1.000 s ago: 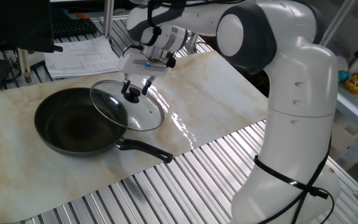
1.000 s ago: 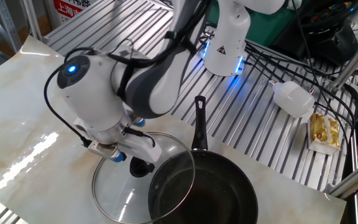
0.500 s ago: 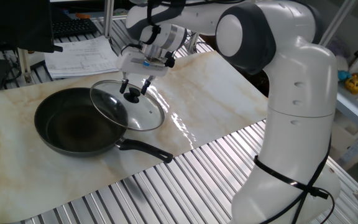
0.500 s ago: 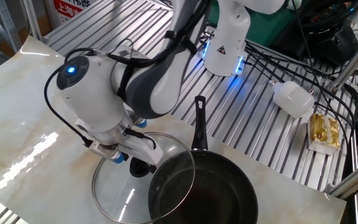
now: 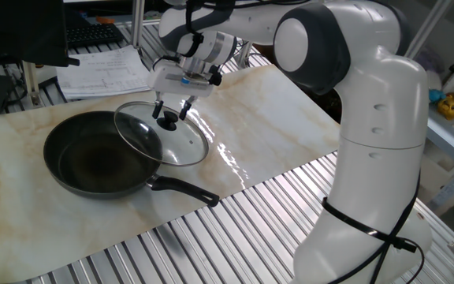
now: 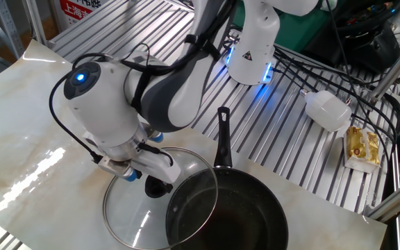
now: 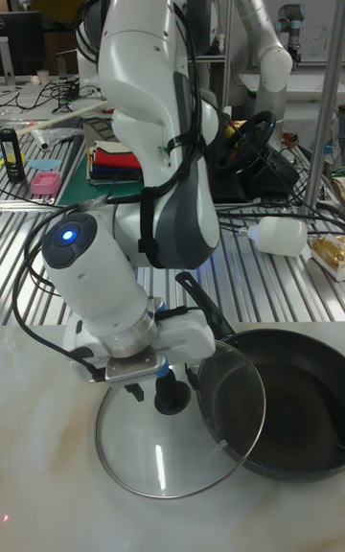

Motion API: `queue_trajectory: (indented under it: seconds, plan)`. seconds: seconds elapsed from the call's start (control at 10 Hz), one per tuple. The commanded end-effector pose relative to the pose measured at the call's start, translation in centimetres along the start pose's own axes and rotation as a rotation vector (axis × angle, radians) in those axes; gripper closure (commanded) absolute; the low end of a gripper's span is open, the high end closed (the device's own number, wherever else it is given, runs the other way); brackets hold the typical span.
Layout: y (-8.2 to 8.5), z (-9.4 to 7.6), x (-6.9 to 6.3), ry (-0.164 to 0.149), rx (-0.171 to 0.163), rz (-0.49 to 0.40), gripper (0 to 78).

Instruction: Cover the pot with the lid

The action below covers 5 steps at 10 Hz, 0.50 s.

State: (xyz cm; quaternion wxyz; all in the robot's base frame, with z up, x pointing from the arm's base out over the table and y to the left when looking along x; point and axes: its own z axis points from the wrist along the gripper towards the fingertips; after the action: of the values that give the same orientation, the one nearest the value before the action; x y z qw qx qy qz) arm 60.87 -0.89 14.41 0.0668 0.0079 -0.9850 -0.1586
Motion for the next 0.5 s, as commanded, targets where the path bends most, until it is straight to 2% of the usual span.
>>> queue_trajectory:
  seconds: [0.1, 0.2, 0.5]
  plan:
    - [-0.45, -0.06, -0.01, -0.006, -0.006, -0.002, 0.1]
    - [-0.45, -0.06, -0.01, -0.006, -0.006, -0.002, 76.5]
    - [-0.45, -0.06, -0.01, -0.006, -0.006, -0.002, 76.5]
